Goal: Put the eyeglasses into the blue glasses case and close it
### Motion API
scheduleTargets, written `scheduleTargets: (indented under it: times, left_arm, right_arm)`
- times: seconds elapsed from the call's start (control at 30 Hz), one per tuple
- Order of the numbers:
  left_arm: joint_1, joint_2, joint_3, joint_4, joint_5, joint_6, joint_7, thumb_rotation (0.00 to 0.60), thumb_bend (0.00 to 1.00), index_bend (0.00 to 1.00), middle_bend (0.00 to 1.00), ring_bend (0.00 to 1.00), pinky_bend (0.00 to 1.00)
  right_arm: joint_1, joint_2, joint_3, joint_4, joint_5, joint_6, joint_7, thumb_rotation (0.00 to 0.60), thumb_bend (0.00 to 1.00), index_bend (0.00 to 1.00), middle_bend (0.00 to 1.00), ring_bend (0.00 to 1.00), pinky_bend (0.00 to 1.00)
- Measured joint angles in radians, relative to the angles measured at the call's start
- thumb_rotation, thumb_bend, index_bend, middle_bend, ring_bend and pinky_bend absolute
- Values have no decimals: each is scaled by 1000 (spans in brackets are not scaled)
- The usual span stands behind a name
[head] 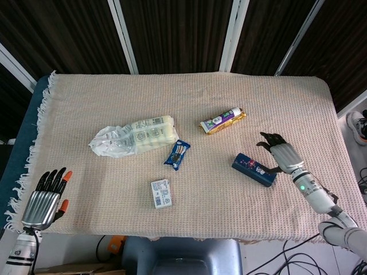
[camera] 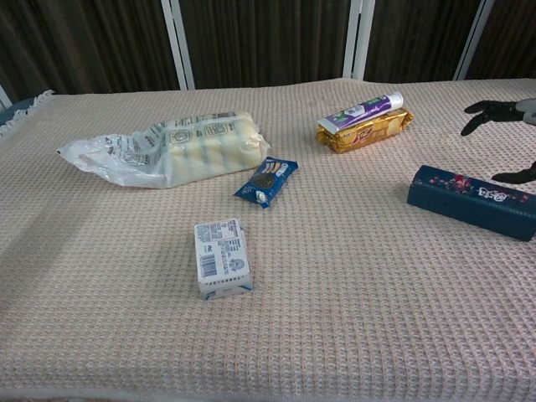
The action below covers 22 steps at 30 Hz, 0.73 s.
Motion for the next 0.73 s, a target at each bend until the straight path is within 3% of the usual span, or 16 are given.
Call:
scheduleTargets:
  times: [0.17, 0.2, 0.5, 0.63, 0.73]
  left_arm:
    - [3, 2, 1, 8, 21, 18, -28, 600, 416, 0, 0, 2, 92]
    - [3, 2, 2, 11, 29, 23, -36, 600, 416, 0, 0, 0, 92]
    - [11, -3, 14, 19, 66, 45, -48, 600, 415, 0, 0, 0, 89]
    - [9, -6, 19, 22, 78, 45, -51, 600, 404, 0, 0, 0, 88]
    - [8, -11, 19, 26, 81, 44, -51, 600, 394, 0, 0, 0, 88]
  right_arm:
    - [-80, 56, 8, -107, 0, 180, -75, 600, 327, 132, 0, 0, 0]
    - [-117, 87, 5, -173, 0, 246, -116, 600, 327, 121, 0, 0, 0]
    - [-372, 316, -58, -633, 19, 480, -410, 600, 327, 56, 0, 0, 0]
    - [-459, 361, -66, -680, 8, 595, -476, 600, 327, 33, 0, 0, 0]
    - [-474, 369, -64, -682, 7, 597, -498, 600, 327, 30, 0, 0, 0]
